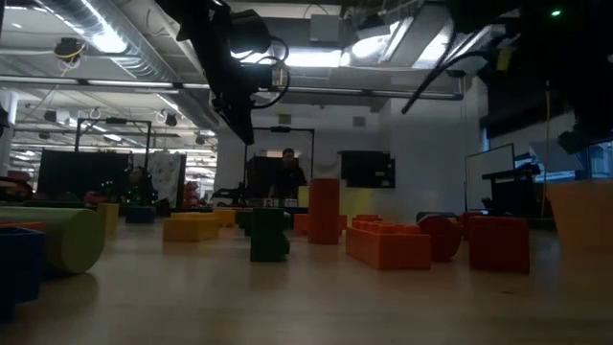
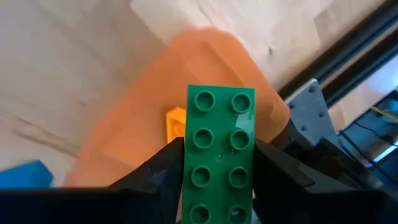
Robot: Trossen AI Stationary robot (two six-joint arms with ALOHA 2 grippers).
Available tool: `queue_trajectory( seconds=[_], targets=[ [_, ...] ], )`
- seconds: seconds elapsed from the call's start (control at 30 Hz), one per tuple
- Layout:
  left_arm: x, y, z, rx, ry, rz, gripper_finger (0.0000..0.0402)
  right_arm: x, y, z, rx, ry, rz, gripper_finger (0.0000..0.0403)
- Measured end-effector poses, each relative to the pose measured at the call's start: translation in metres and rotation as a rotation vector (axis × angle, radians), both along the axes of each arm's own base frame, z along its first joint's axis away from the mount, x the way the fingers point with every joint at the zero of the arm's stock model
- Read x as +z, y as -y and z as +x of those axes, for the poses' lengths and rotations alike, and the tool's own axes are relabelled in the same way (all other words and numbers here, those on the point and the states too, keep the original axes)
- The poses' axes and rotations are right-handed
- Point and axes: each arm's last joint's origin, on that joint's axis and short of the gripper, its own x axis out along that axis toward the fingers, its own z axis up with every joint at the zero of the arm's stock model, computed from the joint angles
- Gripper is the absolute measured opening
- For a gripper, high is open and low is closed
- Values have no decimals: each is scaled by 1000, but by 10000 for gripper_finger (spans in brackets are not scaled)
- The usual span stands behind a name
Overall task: Sort blocks by size
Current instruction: Put the green rectangular game piece into the orange bin, then put the orange cylindrical block into the yellow bin
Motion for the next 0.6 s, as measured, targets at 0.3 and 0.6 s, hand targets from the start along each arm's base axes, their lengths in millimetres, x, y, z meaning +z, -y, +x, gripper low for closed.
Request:
queue_trajectory(
  seconds=[0.3, 0.6],
  targets=[
    [0, 21, 11, -157, 37, -85, 86, -12, -10, -12, 51, -79, -6, 206],
    [0, 48, 21, -318, 43, -112, 95, -14, -10, -13, 69, -91, 12, 236]
  ],
)
